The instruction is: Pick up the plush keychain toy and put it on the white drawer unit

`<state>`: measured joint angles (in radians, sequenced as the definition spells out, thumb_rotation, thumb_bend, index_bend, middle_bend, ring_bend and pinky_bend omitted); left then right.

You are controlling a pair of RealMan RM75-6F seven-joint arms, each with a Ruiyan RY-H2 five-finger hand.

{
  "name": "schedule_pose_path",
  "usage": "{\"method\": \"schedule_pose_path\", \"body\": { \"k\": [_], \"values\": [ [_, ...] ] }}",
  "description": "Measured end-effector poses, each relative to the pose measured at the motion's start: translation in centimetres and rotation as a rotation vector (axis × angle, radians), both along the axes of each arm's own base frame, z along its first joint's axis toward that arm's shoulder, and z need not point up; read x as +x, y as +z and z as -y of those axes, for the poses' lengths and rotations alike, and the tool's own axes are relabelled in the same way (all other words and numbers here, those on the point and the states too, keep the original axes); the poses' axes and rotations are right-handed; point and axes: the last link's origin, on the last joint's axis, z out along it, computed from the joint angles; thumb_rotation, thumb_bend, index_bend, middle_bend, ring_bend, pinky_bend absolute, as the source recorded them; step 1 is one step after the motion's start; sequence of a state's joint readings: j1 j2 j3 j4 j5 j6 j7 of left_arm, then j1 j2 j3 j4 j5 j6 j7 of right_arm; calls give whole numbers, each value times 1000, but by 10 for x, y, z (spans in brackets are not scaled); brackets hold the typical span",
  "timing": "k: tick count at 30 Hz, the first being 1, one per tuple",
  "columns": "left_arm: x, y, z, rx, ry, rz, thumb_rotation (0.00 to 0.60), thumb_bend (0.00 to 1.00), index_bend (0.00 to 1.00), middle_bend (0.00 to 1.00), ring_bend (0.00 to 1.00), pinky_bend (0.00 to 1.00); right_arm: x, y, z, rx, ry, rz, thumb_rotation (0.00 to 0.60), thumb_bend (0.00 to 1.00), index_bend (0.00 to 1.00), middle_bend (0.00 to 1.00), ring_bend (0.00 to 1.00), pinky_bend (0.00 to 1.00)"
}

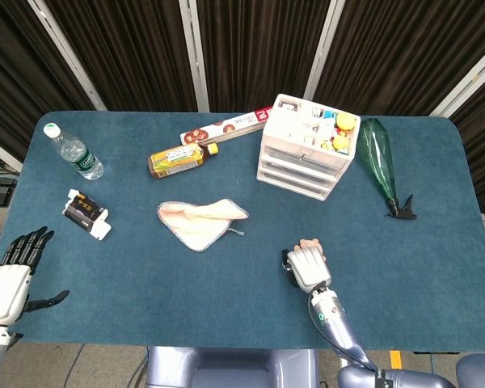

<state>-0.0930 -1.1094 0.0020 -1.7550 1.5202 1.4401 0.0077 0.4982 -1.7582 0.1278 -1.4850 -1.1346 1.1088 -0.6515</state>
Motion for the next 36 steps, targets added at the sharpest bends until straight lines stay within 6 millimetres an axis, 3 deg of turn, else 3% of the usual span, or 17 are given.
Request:
{"method": "schedule_pose_path", "body": {
  "k": [36],
  "values": [
    [0,-1,-1,-4,6,1,600,100,0,0,0,0,-13,-10,0,7,-36,-4,600,383,558,1000,1000,923]
  ]
}}
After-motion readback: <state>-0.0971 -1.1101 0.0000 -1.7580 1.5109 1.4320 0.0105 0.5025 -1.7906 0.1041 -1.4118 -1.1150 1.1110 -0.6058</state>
